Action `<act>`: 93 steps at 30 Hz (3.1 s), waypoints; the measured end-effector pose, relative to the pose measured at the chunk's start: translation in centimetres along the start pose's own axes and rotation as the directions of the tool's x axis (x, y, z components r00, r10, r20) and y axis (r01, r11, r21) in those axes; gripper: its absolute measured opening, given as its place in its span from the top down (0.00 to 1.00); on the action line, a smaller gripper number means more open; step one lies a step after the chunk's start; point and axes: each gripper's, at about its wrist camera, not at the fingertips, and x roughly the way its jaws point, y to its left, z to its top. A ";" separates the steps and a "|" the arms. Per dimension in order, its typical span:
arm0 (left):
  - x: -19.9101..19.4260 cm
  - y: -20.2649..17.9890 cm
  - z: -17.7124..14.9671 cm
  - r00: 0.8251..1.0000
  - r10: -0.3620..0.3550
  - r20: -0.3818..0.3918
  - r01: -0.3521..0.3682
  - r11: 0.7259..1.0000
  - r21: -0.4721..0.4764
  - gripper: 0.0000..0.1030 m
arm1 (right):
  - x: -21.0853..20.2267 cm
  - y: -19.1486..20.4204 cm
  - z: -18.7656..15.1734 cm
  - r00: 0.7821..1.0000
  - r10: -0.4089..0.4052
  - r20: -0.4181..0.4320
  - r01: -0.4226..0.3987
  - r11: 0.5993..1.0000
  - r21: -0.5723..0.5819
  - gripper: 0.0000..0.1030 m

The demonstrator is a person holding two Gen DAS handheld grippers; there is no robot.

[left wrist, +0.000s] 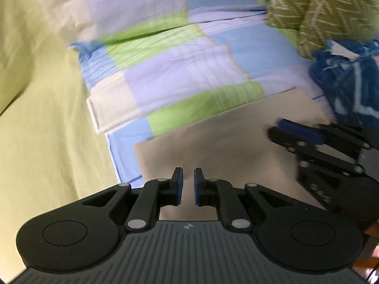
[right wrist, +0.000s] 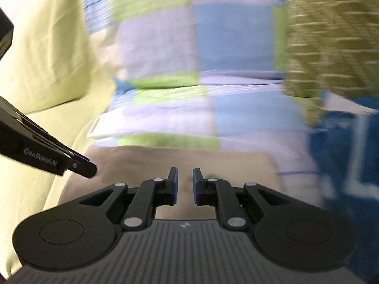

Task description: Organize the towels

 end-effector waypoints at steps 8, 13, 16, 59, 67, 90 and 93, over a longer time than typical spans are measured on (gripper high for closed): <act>-1.3 0.4 -1.1 0.999 0.034 0.017 -0.033 0.998 -0.057 0.84 | -2.3 -4.8 0.8 0.961 -0.276 0.025 0.272 0.957 0.103 0.89; -1.7 -0.5 -4.9 0.998 0.044 0.043 -0.040 0.995 -0.089 0.79 | -7.7 -0.7 -1.9 0.992 -0.116 0.057 0.115 0.993 0.027 0.90; -0.5 -1.1 -7.4 0.996 0.071 0.060 -0.063 0.991 -0.116 0.77 | -7.7 2.4 -4.8 0.998 -0.067 -0.001 0.067 0.998 -0.005 0.91; -8.9 -9.3 -33.7 0.845 0.368 0.388 -0.143 0.854 -0.500 0.29 | -25.4 7.3 -21.2 0.918 -0.200 0.342 0.189 0.980 0.064 0.02; -10.9 -10.8 -35.4 0.806 0.403 0.433 -0.155 0.850 -0.504 0.21 | -25.5 5.8 -21.6 0.917 -0.209 0.339 0.195 0.978 0.077 0.02; -18.7 -13.8 -41.3 0.794 0.434 0.427 -0.137 0.811 -0.569 0.17 | -35.1 9.2 -21.8 0.961 -0.140 0.240 0.143 0.990 0.005 0.02; -18.9 -13.7 -41.6 0.795 0.423 0.435 -0.116 0.810 -0.575 0.17 | -35.5 9.5 -21.9 0.960 -0.138 0.245 0.142 0.990 -0.002 0.02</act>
